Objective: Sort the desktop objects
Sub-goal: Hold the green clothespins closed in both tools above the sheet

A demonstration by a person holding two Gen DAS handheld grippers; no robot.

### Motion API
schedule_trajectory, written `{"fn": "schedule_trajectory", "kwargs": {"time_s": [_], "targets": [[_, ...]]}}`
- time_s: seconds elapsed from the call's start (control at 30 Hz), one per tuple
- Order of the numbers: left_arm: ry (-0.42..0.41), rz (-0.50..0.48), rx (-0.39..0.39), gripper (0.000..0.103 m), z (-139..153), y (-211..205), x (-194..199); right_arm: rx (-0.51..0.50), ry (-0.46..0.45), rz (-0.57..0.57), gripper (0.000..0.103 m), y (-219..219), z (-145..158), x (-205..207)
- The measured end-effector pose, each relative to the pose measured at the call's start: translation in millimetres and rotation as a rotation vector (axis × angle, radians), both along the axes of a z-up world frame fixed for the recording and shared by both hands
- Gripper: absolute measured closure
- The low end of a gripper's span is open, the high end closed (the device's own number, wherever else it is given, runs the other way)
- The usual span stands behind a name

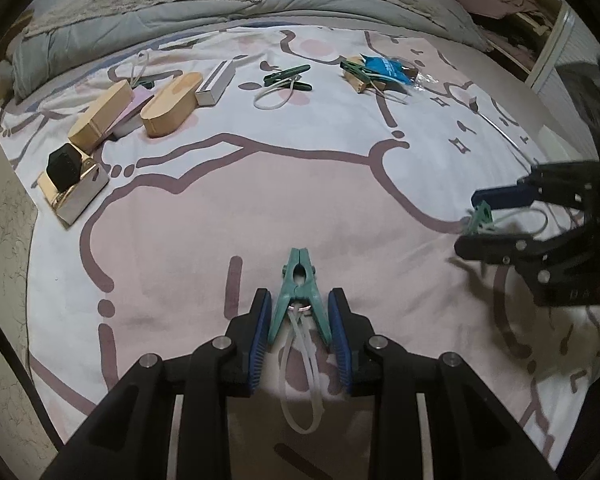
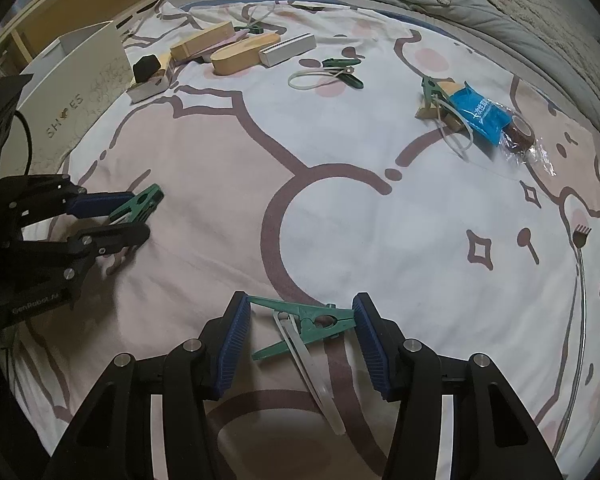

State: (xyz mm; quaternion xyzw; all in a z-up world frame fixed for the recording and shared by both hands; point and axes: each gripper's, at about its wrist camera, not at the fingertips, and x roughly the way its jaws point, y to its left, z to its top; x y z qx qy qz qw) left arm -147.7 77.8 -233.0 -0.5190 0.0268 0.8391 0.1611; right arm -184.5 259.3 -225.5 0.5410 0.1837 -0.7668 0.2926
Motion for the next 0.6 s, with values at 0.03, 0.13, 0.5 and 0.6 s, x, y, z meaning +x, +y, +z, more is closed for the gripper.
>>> {"fn": "schedule_trajectory", "kwargs": {"time_s": [0.03, 0.13, 0.5, 0.6], "targets": [[-0.011, 0.005, 0.006, 0.07, 0, 0, -2, -0.001, -0.001, 0.0, 0.049, 0, 0, 0], [-0.022, 0.023, 0.014, 0.062, 3, 0, -6, -0.002, -0.005, -0.001, 0.049, 1, 1, 0], [-0.032, -0.011, -0.067, 0.081, -1, 12, -10, -0.009, -0.003, -0.005, 0.049, 6, 4, -2], [-0.028, -0.007, -0.064, 0.081, 0, 12, -10, -0.008, 0.007, -0.007, 0.049, 7, 5, -3]]}}
